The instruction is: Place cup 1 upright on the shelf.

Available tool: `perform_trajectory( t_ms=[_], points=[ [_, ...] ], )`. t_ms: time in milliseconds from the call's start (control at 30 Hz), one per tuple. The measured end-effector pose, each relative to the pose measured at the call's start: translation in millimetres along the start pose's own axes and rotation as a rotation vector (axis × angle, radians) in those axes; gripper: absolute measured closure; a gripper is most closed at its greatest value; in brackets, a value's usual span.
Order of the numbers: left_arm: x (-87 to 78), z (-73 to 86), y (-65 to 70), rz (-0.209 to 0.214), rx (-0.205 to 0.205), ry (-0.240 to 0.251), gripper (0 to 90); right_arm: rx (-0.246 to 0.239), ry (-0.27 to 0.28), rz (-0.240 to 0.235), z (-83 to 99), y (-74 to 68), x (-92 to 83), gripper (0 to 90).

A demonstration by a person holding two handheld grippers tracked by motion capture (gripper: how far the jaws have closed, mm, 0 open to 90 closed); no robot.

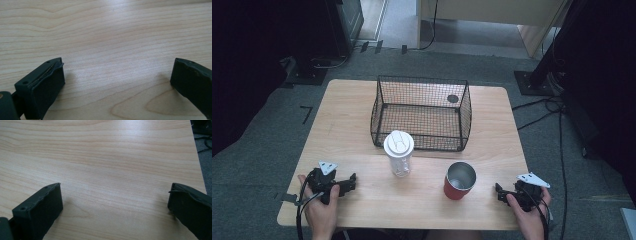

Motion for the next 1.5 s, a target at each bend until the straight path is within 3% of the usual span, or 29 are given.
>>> perform_trajectory(
  t_ms=[133,233,600,833,1333,1500],
  points=[
    [0.1,0.0,0.1,-0.001,0.0,0.001,0.0,0.024,0.0,0.033,1.7,-3.1,-2.8,0.0],
    [0.1,0.0,0.1,-0.001,0.0,0.001,0.0,0.023,0.002,0.028,2.8,-5.8,-4.6,0.0],
    [0.1,0.1,0.1,-0.001,0.0,0.002,0.0,-0.029,0.043,-0.05,-0.8,-37.4,-13.3,0.0],
    [0.1,0.1,0.2,0.0,0.001,0.001,0.0,-0.02,0.048,-0.113,-3.2,-53.1,-16.8,0.0],
    [0.1,0.1,0.2,0.001,0.001,0.002,0.0,-0.053,0.068,-0.174,-0.4,-79.4,-18.4,0.0],
    [0.2,0.1,0.6,0.003,-0.001,0.003,0.0,-0.068,0.078,-0.23,2.7,-91.7,-18.5,0.0]
  ],
)
Point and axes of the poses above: each handheld gripper's, and its own axes: x roughly forward along the jaws, z roughly out of its underside, y roughly to its right, the point moved 2 cm from there along x, roughly forward along the jaws, and after that the axes turned 13 degrees about y, right-handed, at the moved point
